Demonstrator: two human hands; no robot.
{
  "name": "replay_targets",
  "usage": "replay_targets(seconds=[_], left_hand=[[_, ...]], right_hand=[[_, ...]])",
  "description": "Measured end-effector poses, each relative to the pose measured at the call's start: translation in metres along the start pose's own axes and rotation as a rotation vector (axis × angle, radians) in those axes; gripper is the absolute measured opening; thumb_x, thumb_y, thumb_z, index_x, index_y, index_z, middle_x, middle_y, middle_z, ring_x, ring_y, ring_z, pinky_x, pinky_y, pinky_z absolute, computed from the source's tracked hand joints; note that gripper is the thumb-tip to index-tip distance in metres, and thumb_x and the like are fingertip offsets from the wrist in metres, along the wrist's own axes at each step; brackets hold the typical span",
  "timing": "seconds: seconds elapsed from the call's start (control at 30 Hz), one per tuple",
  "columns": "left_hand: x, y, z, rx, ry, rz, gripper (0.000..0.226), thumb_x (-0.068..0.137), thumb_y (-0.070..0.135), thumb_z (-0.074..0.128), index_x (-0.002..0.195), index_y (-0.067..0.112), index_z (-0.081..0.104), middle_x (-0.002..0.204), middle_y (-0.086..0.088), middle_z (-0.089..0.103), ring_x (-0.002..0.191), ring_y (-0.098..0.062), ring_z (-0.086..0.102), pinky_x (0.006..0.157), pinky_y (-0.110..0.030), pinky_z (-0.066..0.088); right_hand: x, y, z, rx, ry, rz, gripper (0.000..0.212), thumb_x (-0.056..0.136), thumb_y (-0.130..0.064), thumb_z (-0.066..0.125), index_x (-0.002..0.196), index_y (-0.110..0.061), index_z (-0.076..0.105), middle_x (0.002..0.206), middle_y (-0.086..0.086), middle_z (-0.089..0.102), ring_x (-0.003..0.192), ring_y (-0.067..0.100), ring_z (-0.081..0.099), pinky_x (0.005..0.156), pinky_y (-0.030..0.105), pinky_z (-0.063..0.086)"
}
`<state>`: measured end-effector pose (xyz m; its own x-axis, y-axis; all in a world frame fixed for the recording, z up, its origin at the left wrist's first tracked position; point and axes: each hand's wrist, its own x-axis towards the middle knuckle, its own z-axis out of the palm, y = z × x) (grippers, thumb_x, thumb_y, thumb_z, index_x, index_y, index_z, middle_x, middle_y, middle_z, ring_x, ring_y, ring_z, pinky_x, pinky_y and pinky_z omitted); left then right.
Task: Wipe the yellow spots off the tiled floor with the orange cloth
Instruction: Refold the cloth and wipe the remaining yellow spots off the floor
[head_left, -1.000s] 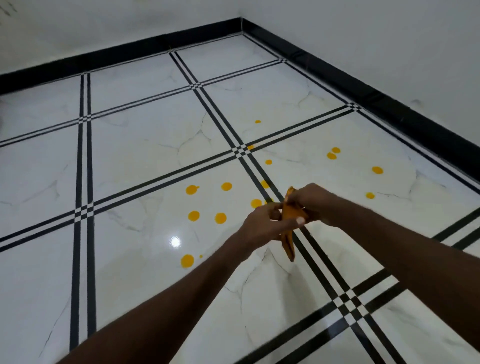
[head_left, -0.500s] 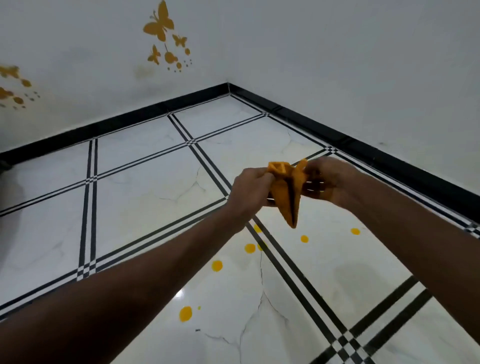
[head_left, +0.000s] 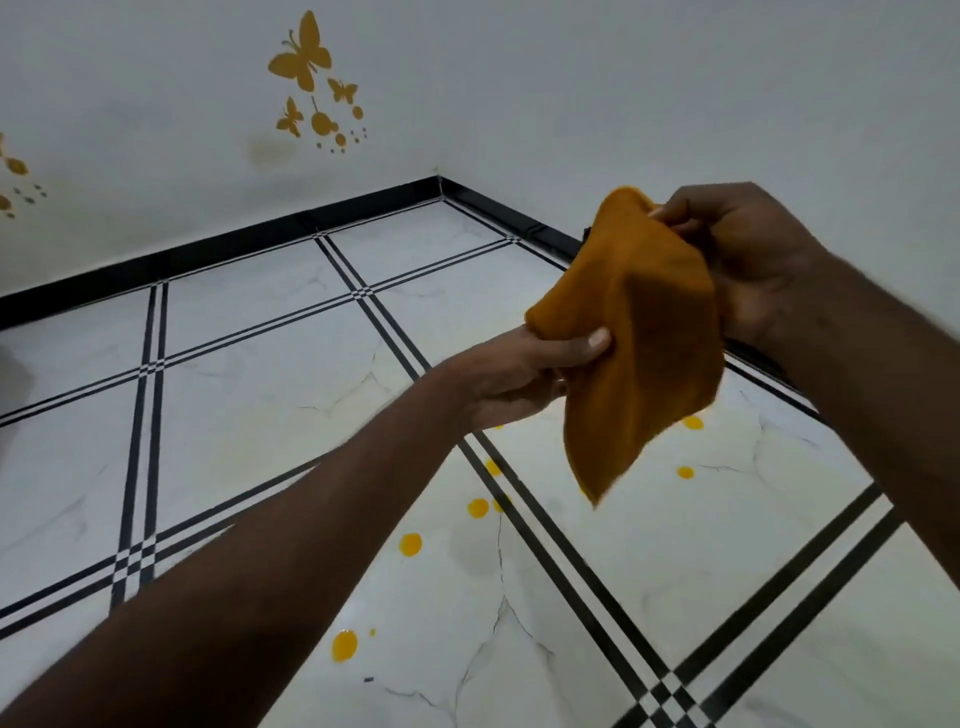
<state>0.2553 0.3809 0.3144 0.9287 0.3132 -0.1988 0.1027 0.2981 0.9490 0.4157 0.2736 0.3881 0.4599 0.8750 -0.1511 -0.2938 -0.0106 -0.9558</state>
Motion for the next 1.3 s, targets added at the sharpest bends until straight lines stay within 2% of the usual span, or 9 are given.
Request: replay_targets(seconds=[0.13,0.23,0.37,0.47,0.67,0.77,1.0,1.13,1.3], left_hand=[[0.015,-0.014,0.011,-0.094,0.179,0.013,0.043,0.091,0.022,0.067,0.132,0.011,0.059,0.123,-0.012,0.069,0.115,-0.034,0.065,0.098,-0.051,0.052],[0.023,-0.024,0.0,-0.045,0.398,-0.122,0.039,0.092,0.022,0.068,0.128,0.009,0.059,0.122,-0.014,0.068,0.112,-0.034,0.065,0.095,-0.049,0.054],[0.02,-0.025,-0.023,0.014,0.381,-0.283,0.048,0.087,0.018,0.074,0.13,0.008,0.057,0.122,-0.017,0.067,0.11,-0.035,0.066,0.089,-0.048,0.057],[0.014,-0.02,-0.034,0.076,0.312,-0.306,0.05,0.085,0.009,0.074,0.132,0.003,0.056,0.125,-0.018,0.067,0.113,-0.033,0.065,0.095,-0.044,0.055],[0.004,-0.002,-0.05,0.316,0.456,-0.294,0.072,0.074,0.02,0.084,0.134,-0.003,0.051,0.118,-0.013,0.065,0.109,-0.029,0.064,0.088,-0.04,0.058],[-0.004,0.012,-0.055,0.344,0.333,-0.182,0.085,0.077,0.015,0.08,0.15,0.014,0.037,0.14,-0.013,0.051,0.12,-0.028,0.056,0.09,-0.037,0.056],[-0.02,0.018,-0.05,0.685,0.315,-0.023,0.04,0.081,0.02,0.079,0.12,0.021,0.07,0.119,-0.004,0.065,0.107,-0.022,0.063,0.085,-0.036,0.059],[-0.022,0.003,-0.049,0.699,0.355,-0.028,0.033,0.08,0.026,0.079,0.11,0.014,0.075,0.106,-0.004,0.074,0.099,-0.019,0.07,0.083,-0.033,0.06],[-0.019,-0.027,-0.049,0.774,0.46,0.065,0.031,0.08,0.024,0.08,0.105,0.007,0.075,0.092,-0.006,0.076,0.084,-0.019,0.074,0.072,-0.032,0.063]], right_hand=[[0.012,0.044,-0.034,0.072,0.186,0.179,0.033,0.098,-0.036,0.049,0.084,-0.011,0.064,0.081,0.01,0.069,0.071,0.022,0.069,0.075,0.035,0.055],[0.01,0.088,-0.049,-0.073,0.071,0.465,0.06,0.098,-0.056,0.046,0.118,-0.002,0.06,0.119,0.023,0.07,0.107,0.038,0.068,0.09,0.051,0.057],[0.014,0.093,-0.043,-0.31,0.042,0.374,0.035,0.097,-0.021,0.061,0.127,-0.003,0.058,0.125,0.023,0.067,0.099,0.03,0.069,0.079,0.041,0.057],[0.018,0.092,-0.043,-0.371,0.057,0.246,0.042,0.095,-0.009,0.065,0.136,-0.011,0.058,0.12,0.016,0.068,0.102,0.03,0.069,0.074,0.038,0.057],[0.013,0.081,-0.041,-0.543,0.026,0.024,0.025,0.093,-0.013,0.07,0.118,-0.015,0.072,0.105,0.012,0.073,0.095,0.027,0.072,0.073,0.033,0.057],[0.012,0.075,-0.043,-0.567,0.007,-0.007,0.03,0.089,-0.014,0.075,0.119,-0.01,0.07,0.108,0.013,0.073,0.103,0.029,0.071,0.079,0.034,0.059],[0.004,0.067,-0.036,-0.829,0.007,-0.161,0.024,0.085,-0.011,0.079,0.107,-0.013,0.072,0.094,0.005,0.07,0.087,0.016,0.068,0.058,0.011,0.052],[0.004,0.074,-0.035,-1.062,0.062,-0.254,0.023,0.088,-0.014,0.077,0.111,-0.011,0.075,0.099,0.009,0.072,0.096,0.024,0.066,0.077,0.032,0.052],[0.009,0.087,-0.04,-1.144,0.096,-0.274,0.018,0.088,-0.016,0.077,0.106,-0.013,0.077,0.094,0.007,0.073,0.092,0.022,0.067,0.073,0.026,0.047]])
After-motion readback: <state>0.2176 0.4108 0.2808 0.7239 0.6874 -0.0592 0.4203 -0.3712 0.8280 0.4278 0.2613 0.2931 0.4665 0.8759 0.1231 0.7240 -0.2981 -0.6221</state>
